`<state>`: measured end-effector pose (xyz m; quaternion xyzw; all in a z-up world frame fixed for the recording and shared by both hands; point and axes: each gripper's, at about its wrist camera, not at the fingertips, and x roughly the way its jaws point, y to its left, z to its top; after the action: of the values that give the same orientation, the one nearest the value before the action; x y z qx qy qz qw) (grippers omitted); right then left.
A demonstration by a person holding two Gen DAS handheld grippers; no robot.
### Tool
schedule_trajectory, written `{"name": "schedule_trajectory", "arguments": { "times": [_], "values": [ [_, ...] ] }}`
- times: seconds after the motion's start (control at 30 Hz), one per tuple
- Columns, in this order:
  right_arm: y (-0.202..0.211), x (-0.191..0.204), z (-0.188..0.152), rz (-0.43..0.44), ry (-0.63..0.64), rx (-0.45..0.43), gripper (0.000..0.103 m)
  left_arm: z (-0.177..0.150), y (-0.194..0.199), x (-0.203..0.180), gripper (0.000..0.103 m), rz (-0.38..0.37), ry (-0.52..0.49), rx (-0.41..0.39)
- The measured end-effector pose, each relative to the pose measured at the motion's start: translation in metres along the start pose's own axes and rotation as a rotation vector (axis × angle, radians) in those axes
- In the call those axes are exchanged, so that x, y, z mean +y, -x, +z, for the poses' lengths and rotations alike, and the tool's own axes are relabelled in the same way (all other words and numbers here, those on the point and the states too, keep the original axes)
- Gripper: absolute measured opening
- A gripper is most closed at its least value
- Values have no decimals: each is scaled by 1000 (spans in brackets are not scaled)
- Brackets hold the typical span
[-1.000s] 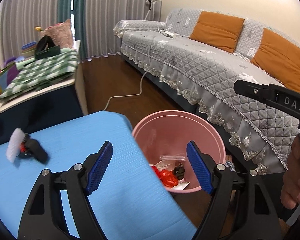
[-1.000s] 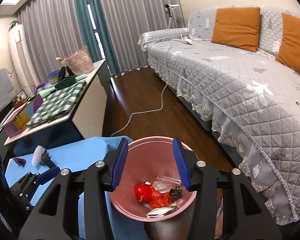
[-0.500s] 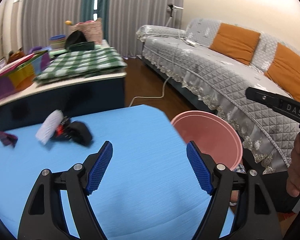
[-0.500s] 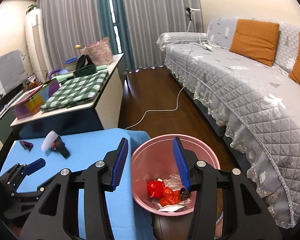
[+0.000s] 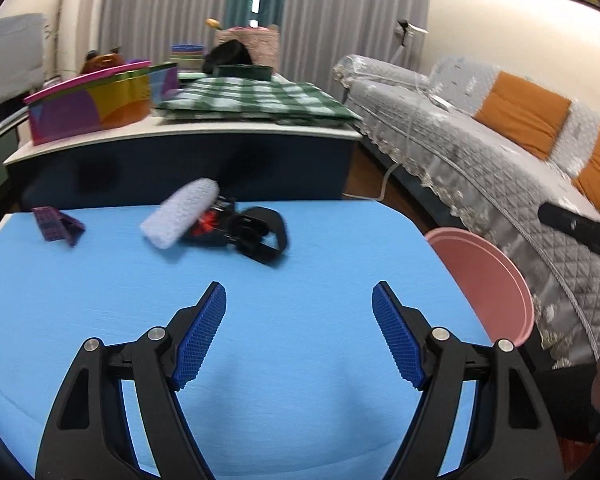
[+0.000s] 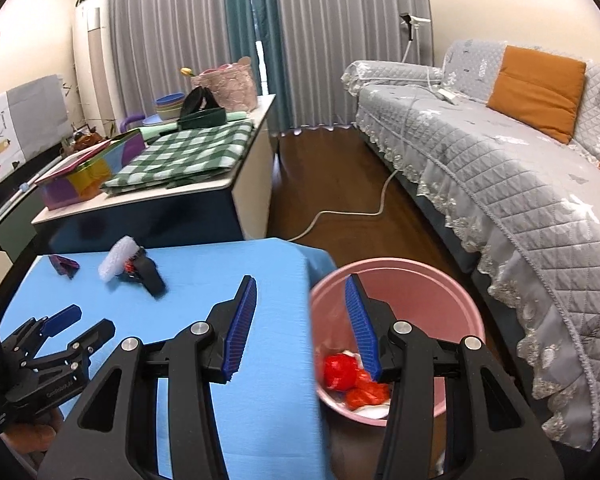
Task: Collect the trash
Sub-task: 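Move both open tools back over the table toward the white mesh sleeve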
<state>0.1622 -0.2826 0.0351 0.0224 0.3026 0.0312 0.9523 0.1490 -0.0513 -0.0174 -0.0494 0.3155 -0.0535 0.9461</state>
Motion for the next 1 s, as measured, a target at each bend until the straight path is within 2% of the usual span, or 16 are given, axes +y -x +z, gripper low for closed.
{"name": "schedule_trajectory", "arguments": {
  "times": [0.5, 0.77, 1.0],
  "values": [
    [-40, 82, -2, 128, 29, 36, 47, 4, -5, 70, 68, 156, 95, -30],
    [-71, 110, -7, 175, 30, 76, 47, 6, -12, 103, 64, 234, 146, -41],
    [-102, 128, -12, 227, 17, 114, 47, 13, -21, 143, 63, 336, 228, -58]
  ]
}}
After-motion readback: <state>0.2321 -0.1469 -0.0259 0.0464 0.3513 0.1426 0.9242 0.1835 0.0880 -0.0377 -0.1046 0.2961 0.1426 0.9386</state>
